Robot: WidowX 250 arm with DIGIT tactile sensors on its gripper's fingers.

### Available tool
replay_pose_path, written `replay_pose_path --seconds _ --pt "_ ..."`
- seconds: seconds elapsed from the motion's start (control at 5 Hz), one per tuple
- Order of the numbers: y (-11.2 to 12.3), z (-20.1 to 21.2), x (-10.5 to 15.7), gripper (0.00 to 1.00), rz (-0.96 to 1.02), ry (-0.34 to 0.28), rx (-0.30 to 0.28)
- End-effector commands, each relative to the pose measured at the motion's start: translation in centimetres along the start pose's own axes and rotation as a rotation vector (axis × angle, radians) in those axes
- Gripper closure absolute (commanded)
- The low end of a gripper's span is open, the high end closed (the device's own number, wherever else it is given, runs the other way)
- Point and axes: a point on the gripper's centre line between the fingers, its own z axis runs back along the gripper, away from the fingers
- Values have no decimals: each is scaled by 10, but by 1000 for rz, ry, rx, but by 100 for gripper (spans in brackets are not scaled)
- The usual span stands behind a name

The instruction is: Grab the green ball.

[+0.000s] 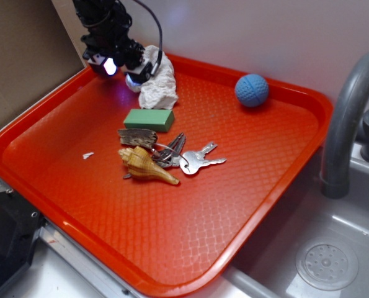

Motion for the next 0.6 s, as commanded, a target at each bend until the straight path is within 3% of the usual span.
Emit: replay_pose_path --seconds 0.0,0.2,0.4 --pt "8 11 38 0 16 -94 16" --pt "7 7 39 8 37 -88 41" --pt "7 6 37 100 37 -71 45"
